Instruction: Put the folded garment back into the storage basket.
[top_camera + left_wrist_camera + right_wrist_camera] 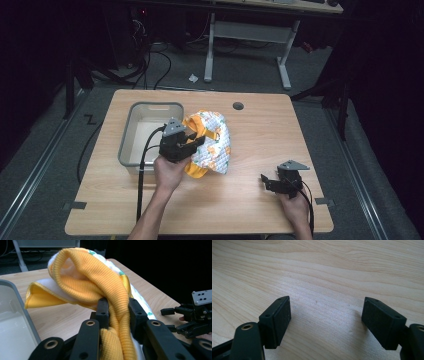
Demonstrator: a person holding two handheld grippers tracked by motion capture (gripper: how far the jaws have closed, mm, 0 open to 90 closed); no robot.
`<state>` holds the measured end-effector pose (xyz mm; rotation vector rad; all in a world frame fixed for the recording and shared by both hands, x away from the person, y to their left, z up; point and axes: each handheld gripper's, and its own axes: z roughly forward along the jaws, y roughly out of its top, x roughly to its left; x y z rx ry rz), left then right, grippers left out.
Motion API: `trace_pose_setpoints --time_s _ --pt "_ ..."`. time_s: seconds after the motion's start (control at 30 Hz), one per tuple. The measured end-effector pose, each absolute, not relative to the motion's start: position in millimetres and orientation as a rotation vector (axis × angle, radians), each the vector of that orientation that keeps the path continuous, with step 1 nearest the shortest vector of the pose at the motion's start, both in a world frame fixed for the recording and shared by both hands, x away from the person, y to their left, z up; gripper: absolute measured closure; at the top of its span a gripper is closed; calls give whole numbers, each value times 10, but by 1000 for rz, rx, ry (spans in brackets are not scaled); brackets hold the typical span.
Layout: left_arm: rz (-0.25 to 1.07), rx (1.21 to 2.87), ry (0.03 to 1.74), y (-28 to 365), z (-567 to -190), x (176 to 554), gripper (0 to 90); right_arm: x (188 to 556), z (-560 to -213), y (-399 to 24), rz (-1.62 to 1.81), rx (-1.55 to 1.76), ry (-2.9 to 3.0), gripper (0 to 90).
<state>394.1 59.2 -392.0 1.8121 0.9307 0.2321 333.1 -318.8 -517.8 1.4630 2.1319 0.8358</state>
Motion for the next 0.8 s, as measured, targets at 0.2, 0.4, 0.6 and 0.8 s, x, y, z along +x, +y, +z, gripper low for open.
trace_pose_setpoints --time_s 0.2,0.4,0.6,0.8 --pt "249 1809 939 672 -3875 3949 738 3332 -5178 -3189 836 1460 2132 237" --pt "261 1795 952 774 -3832 3964 738 3332 -5179 -3190 837 1459 2132 236" --pt "269 1786 962 858 -3805 3968 738 3332 -5179 -3190 837 1460 2132 236" --pt "270 1769 972 958 -3793 3984 735 3332 -5178 -3190 836 1460 2132 236"
